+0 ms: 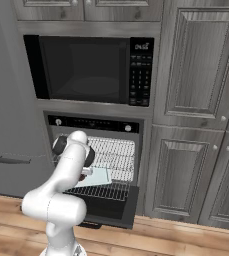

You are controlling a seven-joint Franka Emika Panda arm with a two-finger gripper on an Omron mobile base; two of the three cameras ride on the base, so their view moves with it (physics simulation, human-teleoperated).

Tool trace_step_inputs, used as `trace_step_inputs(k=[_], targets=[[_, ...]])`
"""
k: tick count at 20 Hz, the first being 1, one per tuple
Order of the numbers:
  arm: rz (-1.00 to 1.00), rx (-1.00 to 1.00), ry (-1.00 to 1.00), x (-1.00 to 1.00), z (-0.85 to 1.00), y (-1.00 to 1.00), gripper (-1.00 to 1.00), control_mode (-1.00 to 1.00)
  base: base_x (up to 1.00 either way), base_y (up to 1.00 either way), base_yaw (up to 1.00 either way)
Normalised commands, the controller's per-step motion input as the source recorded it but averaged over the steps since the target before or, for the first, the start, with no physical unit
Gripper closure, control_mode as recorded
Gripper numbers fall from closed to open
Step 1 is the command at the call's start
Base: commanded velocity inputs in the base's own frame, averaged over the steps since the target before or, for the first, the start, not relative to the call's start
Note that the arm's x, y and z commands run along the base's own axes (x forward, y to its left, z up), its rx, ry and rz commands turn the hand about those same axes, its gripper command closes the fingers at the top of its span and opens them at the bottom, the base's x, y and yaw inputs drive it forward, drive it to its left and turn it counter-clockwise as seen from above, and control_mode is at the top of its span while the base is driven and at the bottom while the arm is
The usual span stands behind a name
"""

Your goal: Take the baked cake out of the oven and place it on the plate for cooling. Then close the oven door.

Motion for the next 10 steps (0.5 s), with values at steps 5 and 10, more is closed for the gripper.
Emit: trace_step_inputs(k=[5,10], targets=[[0.00,0.00,0.00,-0.19,-0.14,0.04,1.00,-1.00,0.00,0.00,0.00],[-0.03,0.01,0.00,-0.24,0.18,-0.03,1.00,-1.00,0.00,0.00,0.00]])
